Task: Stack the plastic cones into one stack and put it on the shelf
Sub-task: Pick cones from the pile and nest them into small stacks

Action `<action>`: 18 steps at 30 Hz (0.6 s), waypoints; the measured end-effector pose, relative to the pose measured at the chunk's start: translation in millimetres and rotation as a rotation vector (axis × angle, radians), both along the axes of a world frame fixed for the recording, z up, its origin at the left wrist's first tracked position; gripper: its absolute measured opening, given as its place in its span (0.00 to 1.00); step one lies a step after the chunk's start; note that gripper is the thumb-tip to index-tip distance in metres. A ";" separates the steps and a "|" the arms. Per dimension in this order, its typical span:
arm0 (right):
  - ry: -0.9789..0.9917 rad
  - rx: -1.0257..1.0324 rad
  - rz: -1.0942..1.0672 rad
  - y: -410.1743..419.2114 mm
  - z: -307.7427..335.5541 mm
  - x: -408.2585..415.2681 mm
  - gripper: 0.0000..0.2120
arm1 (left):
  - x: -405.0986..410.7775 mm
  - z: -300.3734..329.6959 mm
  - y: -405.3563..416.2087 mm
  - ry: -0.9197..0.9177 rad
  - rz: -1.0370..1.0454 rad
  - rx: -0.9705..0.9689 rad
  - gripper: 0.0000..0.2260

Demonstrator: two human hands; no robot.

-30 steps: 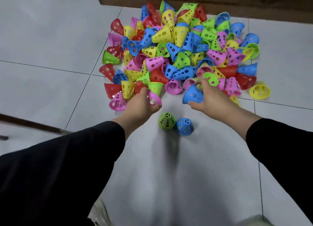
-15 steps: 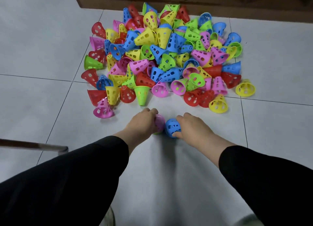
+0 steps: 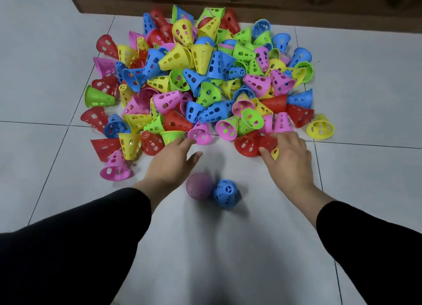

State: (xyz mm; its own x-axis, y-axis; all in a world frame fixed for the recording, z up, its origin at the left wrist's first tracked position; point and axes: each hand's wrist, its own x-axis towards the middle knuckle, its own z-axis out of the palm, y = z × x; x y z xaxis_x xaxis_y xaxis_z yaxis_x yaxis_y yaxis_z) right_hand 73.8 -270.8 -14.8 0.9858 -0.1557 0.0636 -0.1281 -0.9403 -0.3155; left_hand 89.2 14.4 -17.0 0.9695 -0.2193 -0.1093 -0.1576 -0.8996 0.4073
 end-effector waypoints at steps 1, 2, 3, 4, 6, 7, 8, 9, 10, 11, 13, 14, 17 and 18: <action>0.014 0.035 -0.094 -8.0 0.8 5.8 0.21 | 9.2 1.3 -8.2 -0.021 0.012 -0.005 0.20; 0.035 0.092 -0.172 -16.2 -0.6 11.1 0.23 | 16.7 2.1 -19.3 -0.032 0.013 -0.023 0.19; 0.066 0.150 -0.226 -23.8 -2.0 15.9 0.24 | 22.6 3.8 -32.4 -0.035 0.002 -0.049 0.17; 0.104 0.204 -0.249 -31.4 -6.1 20.2 0.25 | 27.4 4.4 -47.1 -0.028 -0.023 -0.072 0.17; 0.212 0.307 -0.254 -42.4 -10.9 27.5 0.26 | 35.0 5.1 -78.5 0.024 -0.076 -0.091 0.18; 0.269 0.366 -0.260 -45.8 -11.6 30.3 0.25 | 38.2 3.9 -93.1 0.061 -0.093 -0.098 0.19; 0.309 0.417 -0.272 -47.6 -12.1 32.9 0.24 | 41.0 1.9 -106.6 0.089 -0.104 -0.102 0.19; 0.332 0.453 -0.290 -48.3 -12.0 35.1 0.22 | 43.5 -1.2 -118.0 0.113 -0.115 -0.097 0.18; 0.341 0.479 -0.311 -48.7 -12.4 37.1 0.20 | 45.9 -4.3 -127.9 0.136 -0.131 -0.074 0.17; 0.344 0.493 -0.333 -49.2 -13.3 39.0 0.19 | 47.9 -7.8 -135.9 0.153 -0.149 -0.035 0.17; 0.364 0.515 -0.371 -49.4 -16.0 40.7 0.21 | 51.8 -14.0 -147.0 0.156 -0.172 0.049 0.16; 0.385 0.527 -0.392 -49.0 -18.4 40.2 0.23 | 53.4 -16.1 -150.8 0.150 -0.166 0.085 0.16; 0.426 0.557 -0.448 -48.7 -24.2 34.7 0.33 | 56.0 -19.9 -159.1 0.122 -0.127 0.161 0.17; 0.431 0.557 -0.456 -48.9 -25.4 32.2 0.36 | 56.3 -20.4 -161.0 0.116 -0.121 0.183 0.18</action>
State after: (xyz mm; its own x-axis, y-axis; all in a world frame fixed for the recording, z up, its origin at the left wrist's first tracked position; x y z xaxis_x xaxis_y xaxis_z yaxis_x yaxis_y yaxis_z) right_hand 106.0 -319.7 -40.2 0.7391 -0.4420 -0.5083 -0.6736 -0.4884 -0.5547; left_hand 145.5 -146.6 -37.4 0.9162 -0.2992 -0.2666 -0.2301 -0.9374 0.2614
